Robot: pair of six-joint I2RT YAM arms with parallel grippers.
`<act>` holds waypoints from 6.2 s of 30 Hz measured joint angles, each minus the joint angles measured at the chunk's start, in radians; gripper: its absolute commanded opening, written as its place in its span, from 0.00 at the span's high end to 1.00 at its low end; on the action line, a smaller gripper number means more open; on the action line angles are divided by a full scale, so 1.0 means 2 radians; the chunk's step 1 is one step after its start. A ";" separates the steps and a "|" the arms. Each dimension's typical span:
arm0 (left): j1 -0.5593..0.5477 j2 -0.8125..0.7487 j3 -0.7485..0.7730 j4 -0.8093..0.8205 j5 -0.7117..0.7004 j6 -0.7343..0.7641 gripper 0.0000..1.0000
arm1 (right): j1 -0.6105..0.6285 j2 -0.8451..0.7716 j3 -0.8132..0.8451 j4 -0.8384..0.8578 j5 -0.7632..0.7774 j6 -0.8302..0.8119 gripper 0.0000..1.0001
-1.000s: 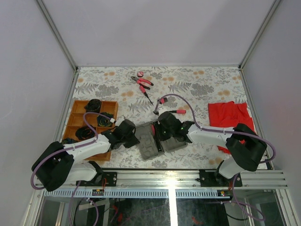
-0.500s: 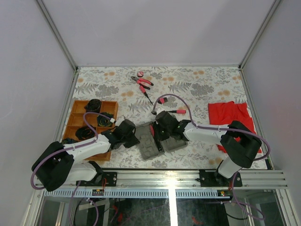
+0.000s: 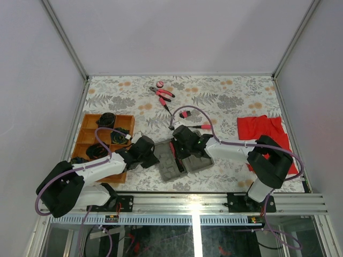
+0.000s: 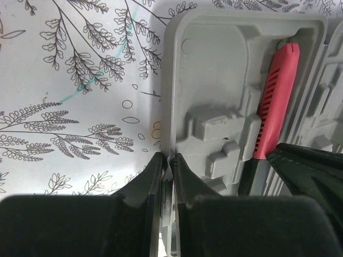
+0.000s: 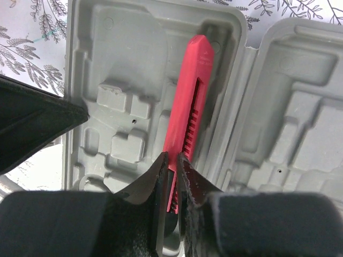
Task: Sort the tools into containers
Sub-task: Adjust the utility knife in the storage box, then pick up the screwdriver from the center of the board.
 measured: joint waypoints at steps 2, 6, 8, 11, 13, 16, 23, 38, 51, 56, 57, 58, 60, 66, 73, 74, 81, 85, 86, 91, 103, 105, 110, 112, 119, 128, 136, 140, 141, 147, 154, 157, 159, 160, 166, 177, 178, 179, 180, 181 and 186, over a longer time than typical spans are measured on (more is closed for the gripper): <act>0.000 0.000 0.000 0.000 0.000 0.000 1.00 | 0.005 0.007 0.008 -0.006 0.008 -0.003 0.85; 0.000 0.000 0.000 0.000 0.000 0.000 1.00 | 0.014 0.016 0.021 -0.022 0.026 -0.009 0.87; 0.000 0.000 0.000 0.000 0.000 0.000 1.00 | 0.018 0.019 0.027 -0.029 0.035 -0.010 0.88; 0.000 0.000 0.000 0.000 0.000 0.000 1.00 | 0.023 0.023 0.034 -0.037 0.046 -0.013 0.89; 0.000 0.000 0.000 0.000 0.000 0.000 1.00 | 0.025 0.025 0.037 -0.041 0.050 -0.014 0.89; 0.000 0.000 0.000 0.000 0.000 0.000 1.00 | 0.027 0.027 0.040 -0.045 0.054 -0.015 0.89; 0.000 0.000 0.000 0.000 0.000 0.000 1.00 | 0.032 0.041 0.062 -0.069 0.064 -0.019 0.89; 0.000 0.001 0.000 0.000 0.002 0.000 1.00 | 0.036 0.073 0.104 -0.118 0.073 -0.021 0.92; 0.000 0.002 0.000 0.001 0.002 0.001 1.00 | 0.047 0.091 0.094 -0.110 0.089 -0.014 0.96; 0.000 0.002 0.000 0.001 0.002 0.001 1.00 | 0.048 0.090 0.093 -0.109 0.090 -0.013 0.93; 0.000 0.002 0.000 0.001 0.002 0.001 1.00 | 0.048 0.088 0.092 -0.108 0.090 -0.013 0.91; 0.000 0.002 0.000 0.001 0.002 0.001 1.00 | 0.048 0.085 0.089 -0.105 0.090 -0.013 0.89; 0.000 0.001 0.000 0.001 0.002 0.001 1.00 | 0.048 0.074 0.084 -0.096 0.089 -0.013 0.82; 0.000 0.001 0.000 0.001 0.001 0.003 1.00 | 0.050 0.049 0.062 -0.078 0.076 -0.017 0.67; 0.000 0.001 0.000 0.002 0.001 0.004 1.00 | 0.058 -0.001 0.049 -0.081 0.073 -0.022 0.56; 0.000 0.001 0.000 0.002 0.001 0.004 1.00 | 0.058 -0.016 0.043 -0.076 0.074 -0.022 0.55; 0.000 0.001 -0.001 0.005 0.002 0.012 1.00 | 0.056 -0.135 -0.016 -0.018 0.098 -0.022 0.44; 0.003 0.004 -0.001 0.013 0.009 0.023 1.00 | 0.038 -0.158 -0.037 -0.017 0.104 -0.020 0.41; 0.004 0.006 -0.001 0.016 0.013 0.029 1.00 | 0.029 -0.161 -0.043 -0.017 0.104 -0.020 0.40; 0.009 0.018 0.004 0.028 0.027 0.056 1.00 | -0.021 -0.175 -0.068 -0.024 0.103 -0.019 0.39; 0.034 0.030 0.013 0.031 0.057 0.099 0.88 | -0.140 -0.184 -0.083 -0.044 0.094 -0.055 0.37; 0.036 0.030 0.014 0.031 0.060 0.105 0.84 | -0.155 -0.165 -0.073 -0.044 0.080 -0.074 0.37; 0.036 0.028 0.014 0.030 0.066 0.113 0.77 | -0.187 -0.093 -0.027 -0.046 0.046 -0.122 0.36; 0.036 0.023 0.014 0.028 0.066 0.115 0.75 | -0.194 -0.070 -0.008 -0.046 0.042 -0.142 0.35; 0.040 -0.005 0.014 0.023 0.067 0.120 0.72 | -0.201 -0.009 0.060 -0.054 0.033 -0.202 0.33; 0.043 -0.012 0.006 0.024 0.069 0.122 0.71 | -0.206 0.068 0.126 -0.084 0.020 -0.250 0.33; 0.046 -0.017 -0.005 0.023 0.072 0.122 0.67 | -0.207 0.125 0.182 -0.123 0.010 -0.293 0.33; 0.046 -0.017 -0.006 0.024 0.073 0.122 0.66 | -0.207 0.145 0.204 -0.140 0.005 -0.315 0.33; 0.046 -0.017 -0.006 0.024 0.073 0.122 0.66 | -0.207 0.151 0.210 -0.144 0.002 -0.320 0.33; 0.046 -0.017 -0.006 0.024 0.077 0.122 0.67 | -0.209 0.185 0.244 -0.168 -0.012 -0.353 0.35; 0.046 -0.013 -0.006 0.024 0.079 0.122 0.67 | -0.211 0.208 0.272 -0.189 -0.018 -0.371 0.43; 0.046 -0.013 -0.006 0.025 0.080 0.122 0.67 | -0.211 0.211 0.276 -0.195 -0.021 -0.373 0.51; 0.046 -0.013 -0.006 0.025 0.080 0.122 0.67 | -0.211 0.211 0.276 -0.199 -0.023 -0.373 0.55; 0.046 -0.013 -0.006 0.025 0.080 0.122 0.67 | -0.211 0.211 0.276 -0.200 -0.023 -0.373 0.57; 0.046 -0.013 -0.006 0.025 0.080 0.122 0.67 | -0.211 0.211 0.276 -0.206 -0.018 -0.369 0.70; 0.047 -0.013 -0.006 0.025 0.080 0.122 0.66 | -0.211 0.204 0.267 -0.208 0.014 -0.359 0.96; 0.047 -0.013 -0.006 0.025 0.080 0.122 0.65 | -0.211 0.202 0.265 -0.208 0.023 -0.358 0.99; 0.049 -0.013 -0.006 0.024 0.080 0.122 0.63 | -0.211 0.200 0.261 -0.208 0.033 -0.356 1.00; 0.049 -0.015 -0.006 0.024 0.080 0.122 0.61 | -0.211 0.196 0.256 -0.208 0.045 -0.355 1.00; 0.050 -0.017 -0.006 0.023 0.080 0.122 0.59 | -0.211 0.191 0.250 -0.208 0.057 -0.351 1.00; 0.050 -0.042 -0.005 0.017 0.072 0.123 0.51 | -0.211 0.138 0.215 -0.203 0.118 -0.326 1.00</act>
